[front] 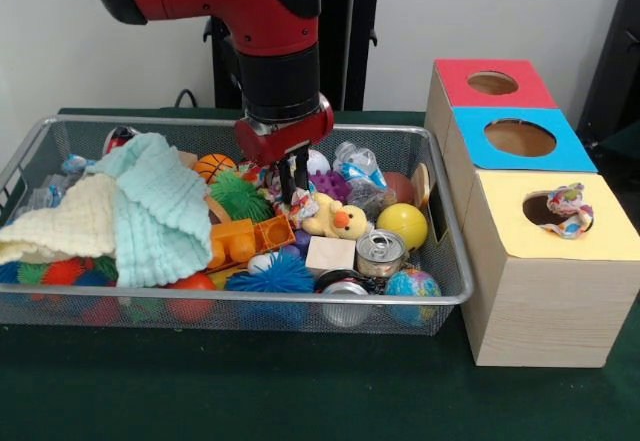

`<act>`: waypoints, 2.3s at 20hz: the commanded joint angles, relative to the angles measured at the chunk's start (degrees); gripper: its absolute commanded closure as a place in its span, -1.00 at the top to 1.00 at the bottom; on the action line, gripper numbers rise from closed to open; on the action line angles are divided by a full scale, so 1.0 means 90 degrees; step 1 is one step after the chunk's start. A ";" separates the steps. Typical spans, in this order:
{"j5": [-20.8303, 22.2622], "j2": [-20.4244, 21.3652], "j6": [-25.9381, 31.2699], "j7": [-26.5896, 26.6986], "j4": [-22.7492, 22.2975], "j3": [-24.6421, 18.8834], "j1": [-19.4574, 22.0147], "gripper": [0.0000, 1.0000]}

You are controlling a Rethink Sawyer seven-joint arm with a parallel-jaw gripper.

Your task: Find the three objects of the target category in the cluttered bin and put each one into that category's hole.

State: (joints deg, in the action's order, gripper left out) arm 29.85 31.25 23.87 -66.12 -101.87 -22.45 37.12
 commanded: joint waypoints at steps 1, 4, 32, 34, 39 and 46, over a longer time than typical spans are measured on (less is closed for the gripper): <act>0.0136 -0.0252 0.0219 -0.0218 0.0343 -0.0086 0.0118 -1.00; 0.0101 -0.0126 0.0417 -0.0243 0.0347 0.0046 0.0140 -1.00; -0.2018 0.1991 0.0523 -0.0781 -0.0874 -0.1276 0.0120 -1.00; -0.2143 0.2070 0.0435 -0.0805 -0.0906 -0.1380 0.0110 -1.00; -0.2493 0.2346 0.0472 -0.1012 -0.0851 -0.1404 -0.0072 -1.00; -0.2830 0.2324 0.0541 -0.1774 -0.0172 -0.0643 -0.1040 -1.00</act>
State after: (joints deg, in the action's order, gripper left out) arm 7.60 51.67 26.99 -66.18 -105.14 -30.24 33.29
